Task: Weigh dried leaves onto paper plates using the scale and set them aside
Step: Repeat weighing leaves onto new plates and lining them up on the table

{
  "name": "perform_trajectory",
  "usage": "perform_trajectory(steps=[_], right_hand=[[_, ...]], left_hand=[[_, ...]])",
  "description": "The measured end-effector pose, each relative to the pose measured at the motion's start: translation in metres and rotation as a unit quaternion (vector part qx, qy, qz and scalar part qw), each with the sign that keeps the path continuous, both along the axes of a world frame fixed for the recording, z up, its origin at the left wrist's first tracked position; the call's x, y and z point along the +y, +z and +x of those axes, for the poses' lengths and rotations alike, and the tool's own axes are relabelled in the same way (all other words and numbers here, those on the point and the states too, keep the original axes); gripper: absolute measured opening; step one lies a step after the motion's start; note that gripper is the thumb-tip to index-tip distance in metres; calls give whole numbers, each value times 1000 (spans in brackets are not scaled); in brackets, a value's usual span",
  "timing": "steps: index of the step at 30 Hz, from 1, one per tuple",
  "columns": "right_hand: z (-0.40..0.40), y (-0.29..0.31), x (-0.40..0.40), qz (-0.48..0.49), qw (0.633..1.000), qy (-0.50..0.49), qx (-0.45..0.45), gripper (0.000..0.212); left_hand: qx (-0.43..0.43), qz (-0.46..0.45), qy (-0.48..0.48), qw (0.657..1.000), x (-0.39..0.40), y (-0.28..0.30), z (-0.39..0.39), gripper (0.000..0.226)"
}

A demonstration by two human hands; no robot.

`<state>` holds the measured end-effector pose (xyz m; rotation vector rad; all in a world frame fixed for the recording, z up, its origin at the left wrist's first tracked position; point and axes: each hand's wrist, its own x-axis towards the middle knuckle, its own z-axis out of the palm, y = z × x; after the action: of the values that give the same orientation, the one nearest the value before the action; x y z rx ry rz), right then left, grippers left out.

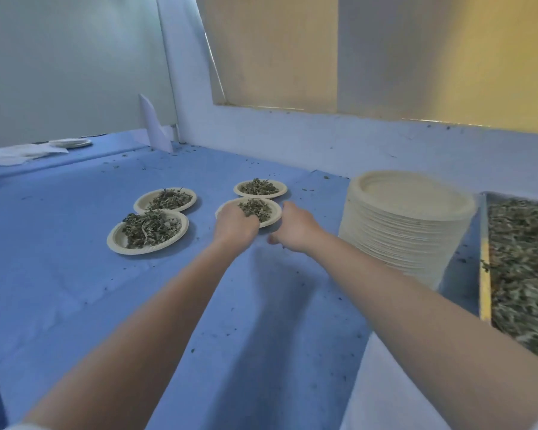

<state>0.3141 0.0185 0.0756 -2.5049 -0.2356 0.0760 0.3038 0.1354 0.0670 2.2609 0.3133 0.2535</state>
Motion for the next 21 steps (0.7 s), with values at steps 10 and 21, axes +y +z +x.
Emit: perform_trajectory(steps=[10, 21], right_hand=[[-86, 77, -76, 12, 994, 16, -104, 78], [-91, 66, -178, -169, 980, 0, -108, 33]], left_hand=[[-57, -26, -100, 993, -74, 78, -69, 27], [1, -12, -126, 992, -177, 71, -60, 35]])
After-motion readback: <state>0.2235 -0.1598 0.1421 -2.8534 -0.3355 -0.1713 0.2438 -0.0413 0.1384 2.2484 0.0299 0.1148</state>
